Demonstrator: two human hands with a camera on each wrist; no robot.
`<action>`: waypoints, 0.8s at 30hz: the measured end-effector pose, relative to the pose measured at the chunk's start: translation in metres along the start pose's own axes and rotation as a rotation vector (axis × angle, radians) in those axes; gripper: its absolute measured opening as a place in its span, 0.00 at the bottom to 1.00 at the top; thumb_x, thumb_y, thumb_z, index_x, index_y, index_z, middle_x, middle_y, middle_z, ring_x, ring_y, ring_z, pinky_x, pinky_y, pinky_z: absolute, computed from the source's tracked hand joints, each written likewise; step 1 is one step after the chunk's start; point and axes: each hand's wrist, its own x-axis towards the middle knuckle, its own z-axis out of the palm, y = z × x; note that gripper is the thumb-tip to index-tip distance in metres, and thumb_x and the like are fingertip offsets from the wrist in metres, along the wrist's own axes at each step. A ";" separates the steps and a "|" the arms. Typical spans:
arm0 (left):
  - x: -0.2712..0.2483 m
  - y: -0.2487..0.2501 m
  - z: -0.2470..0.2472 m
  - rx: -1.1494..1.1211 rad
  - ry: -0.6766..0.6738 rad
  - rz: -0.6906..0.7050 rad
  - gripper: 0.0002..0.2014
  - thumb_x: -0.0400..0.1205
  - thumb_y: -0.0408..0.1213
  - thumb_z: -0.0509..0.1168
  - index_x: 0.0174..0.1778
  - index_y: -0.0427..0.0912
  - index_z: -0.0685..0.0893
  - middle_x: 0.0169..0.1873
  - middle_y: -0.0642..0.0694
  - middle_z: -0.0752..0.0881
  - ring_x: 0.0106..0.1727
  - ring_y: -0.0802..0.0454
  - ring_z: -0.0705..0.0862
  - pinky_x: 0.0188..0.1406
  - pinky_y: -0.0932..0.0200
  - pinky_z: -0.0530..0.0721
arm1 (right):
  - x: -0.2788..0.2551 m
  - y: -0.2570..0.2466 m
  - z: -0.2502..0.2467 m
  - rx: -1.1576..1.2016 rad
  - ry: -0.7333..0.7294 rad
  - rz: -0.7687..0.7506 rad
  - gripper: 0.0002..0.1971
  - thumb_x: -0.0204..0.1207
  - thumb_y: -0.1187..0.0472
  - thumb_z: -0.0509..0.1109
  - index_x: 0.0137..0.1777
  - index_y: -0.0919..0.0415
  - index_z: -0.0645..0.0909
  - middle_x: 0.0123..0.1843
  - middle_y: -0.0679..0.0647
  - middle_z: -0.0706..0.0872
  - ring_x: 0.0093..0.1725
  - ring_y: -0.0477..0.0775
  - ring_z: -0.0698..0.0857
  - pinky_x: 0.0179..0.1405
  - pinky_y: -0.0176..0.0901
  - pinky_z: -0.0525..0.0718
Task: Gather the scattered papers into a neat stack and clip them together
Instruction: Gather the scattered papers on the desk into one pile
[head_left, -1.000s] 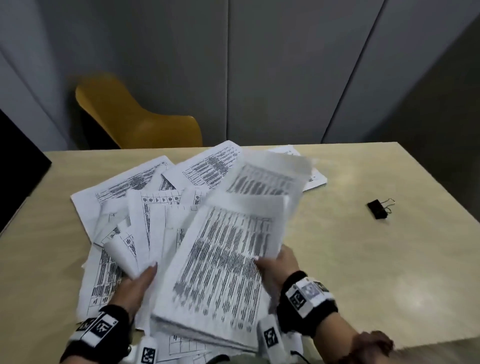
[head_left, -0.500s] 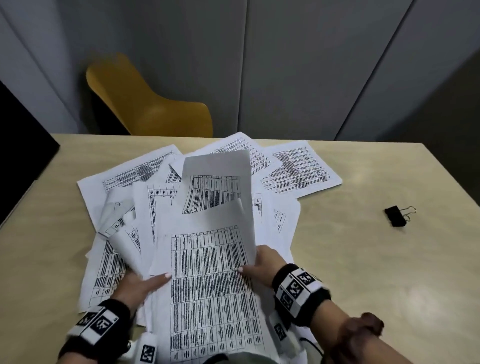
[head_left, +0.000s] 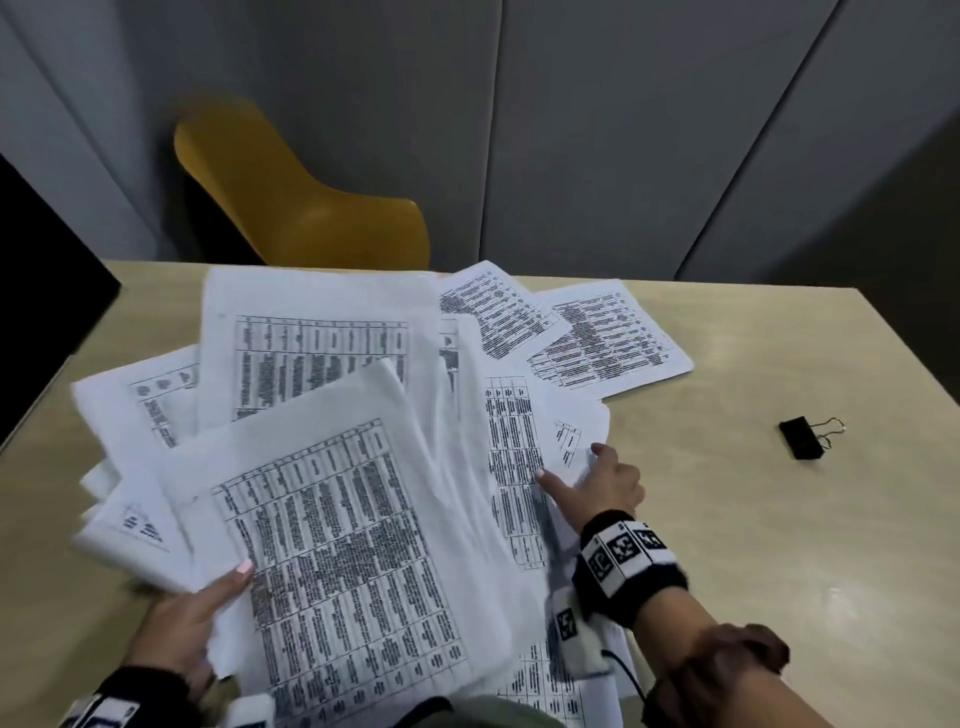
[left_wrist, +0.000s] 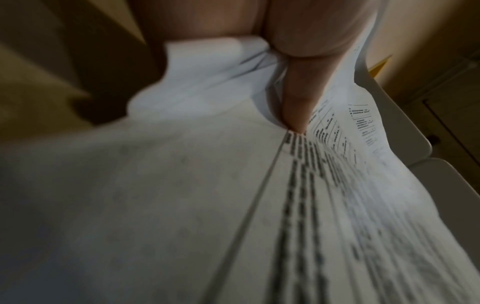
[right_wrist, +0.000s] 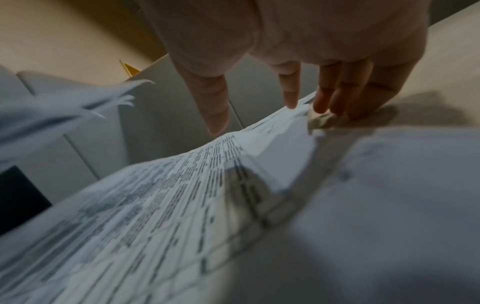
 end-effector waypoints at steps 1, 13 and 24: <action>0.001 -0.001 -0.006 0.005 0.023 0.001 0.16 0.77 0.29 0.67 0.59 0.24 0.79 0.39 0.37 0.87 0.41 0.51 0.82 0.50 0.60 0.77 | 0.000 -0.003 0.002 0.017 0.003 -0.004 0.43 0.67 0.46 0.76 0.76 0.58 0.58 0.73 0.66 0.63 0.73 0.67 0.64 0.72 0.55 0.65; 0.015 -0.022 -0.029 -0.067 -0.020 -0.028 0.20 0.74 0.26 0.68 0.63 0.34 0.79 0.63 0.41 0.82 0.68 0.44 0.77 0.77 0.44 0.61 | -0.029 -0.003 0.035 0.417 -0.054 -0.030 0.47 0.65 0.63 0.80 0.78 0.51 0.55 0.68 0.67 0.78 0.66 0.63 0.80 0.64 0.47 0.75; 0.014 -0.017 -0.030 0.046 -0.017 -0.008 0.15 0.78 0.24 0.65 0.60 0.30 0.79 0.47 0.40 0.84 0.46 0.45 0.80 0.59 0.52 0.70 | -0.026 0.029 0.006 0.522 0.100 -0.226 0.05 0.69 0.66 0.71 0.43 0.57 0.82 0.33 0.55 0.86 0.30 0.53 0.81 0.30 0.42 0.81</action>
